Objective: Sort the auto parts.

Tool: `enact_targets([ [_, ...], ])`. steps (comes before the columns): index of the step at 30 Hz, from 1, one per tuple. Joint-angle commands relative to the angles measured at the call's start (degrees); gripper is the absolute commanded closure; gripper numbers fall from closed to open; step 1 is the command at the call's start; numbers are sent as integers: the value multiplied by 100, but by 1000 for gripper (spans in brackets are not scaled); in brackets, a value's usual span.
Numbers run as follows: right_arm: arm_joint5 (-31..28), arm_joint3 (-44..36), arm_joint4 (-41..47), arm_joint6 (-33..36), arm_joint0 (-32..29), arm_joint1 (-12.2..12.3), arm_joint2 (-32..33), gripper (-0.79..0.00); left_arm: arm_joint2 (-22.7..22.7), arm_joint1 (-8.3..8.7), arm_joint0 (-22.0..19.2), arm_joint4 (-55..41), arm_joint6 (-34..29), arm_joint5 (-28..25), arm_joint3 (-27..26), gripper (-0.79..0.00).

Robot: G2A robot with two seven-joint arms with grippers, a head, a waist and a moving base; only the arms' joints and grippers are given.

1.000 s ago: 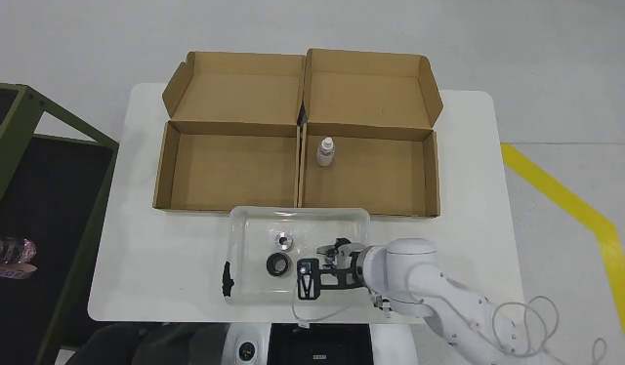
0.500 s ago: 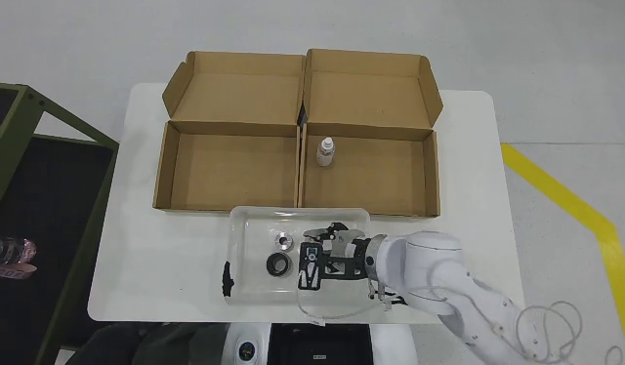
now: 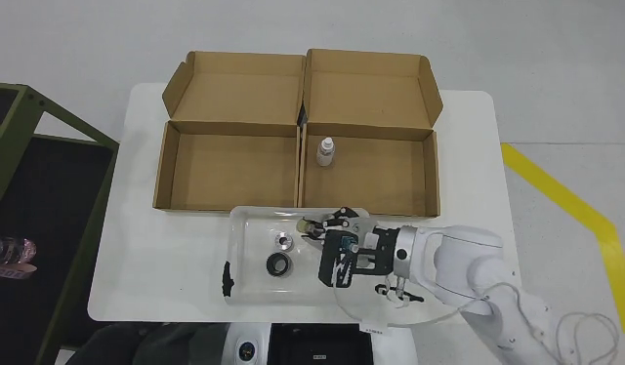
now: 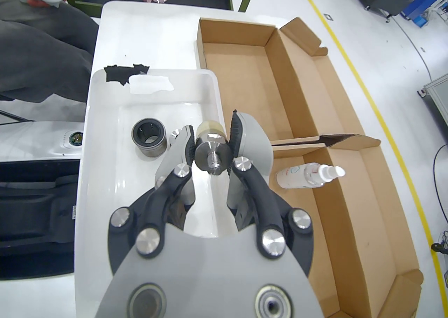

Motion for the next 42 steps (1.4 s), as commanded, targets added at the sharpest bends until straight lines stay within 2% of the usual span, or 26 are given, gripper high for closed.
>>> enact_targets([
  [1, 68, -39, -10, -79, -24, 9, 105, 0, 0, 0, 0, 0, 0, 0, 0, -785],
  [13, 339, -99, 11, -465, -199, 59, 625, 0, 0, 0, 0, 0, 0, 0, 0, -785],
  [23, 537, 293, 304, -672, -106, 61, 871, 0, 0, 0, 0, 0, 0, 0, 0, -785],
  [29, 604, 448, 383, -624, 51, 43, 777, 0, 0, 0, 0, 0, 0, 0, 0, -785],
  [42, 634, 1346, 627, -38, 772, -41, 317, 0, 0, 0, 0, 0, 0, 0, 0, -785],
])
